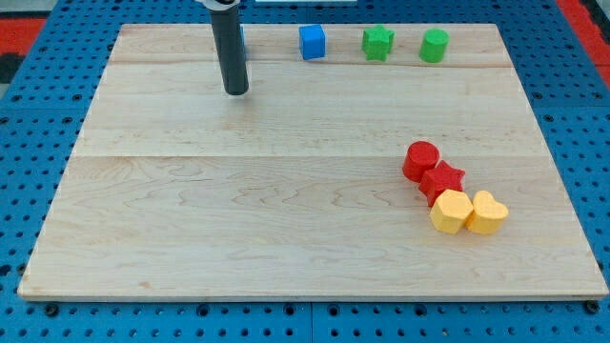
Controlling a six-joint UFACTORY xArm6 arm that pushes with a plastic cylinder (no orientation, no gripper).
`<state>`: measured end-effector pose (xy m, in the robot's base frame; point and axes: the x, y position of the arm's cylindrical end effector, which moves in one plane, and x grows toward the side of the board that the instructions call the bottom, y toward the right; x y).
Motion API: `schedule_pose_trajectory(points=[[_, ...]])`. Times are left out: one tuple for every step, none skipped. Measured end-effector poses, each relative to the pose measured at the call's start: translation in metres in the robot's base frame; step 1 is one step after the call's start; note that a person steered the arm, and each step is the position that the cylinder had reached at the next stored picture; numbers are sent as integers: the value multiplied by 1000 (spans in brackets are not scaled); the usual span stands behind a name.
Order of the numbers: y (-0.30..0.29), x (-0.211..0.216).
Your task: Place the arm right to the red star
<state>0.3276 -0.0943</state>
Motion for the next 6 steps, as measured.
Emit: schedule_pose_trajectory(points=[[37, 33], [144, 69], [244, 77], [295, 91], [283, 117], [300, 145]])
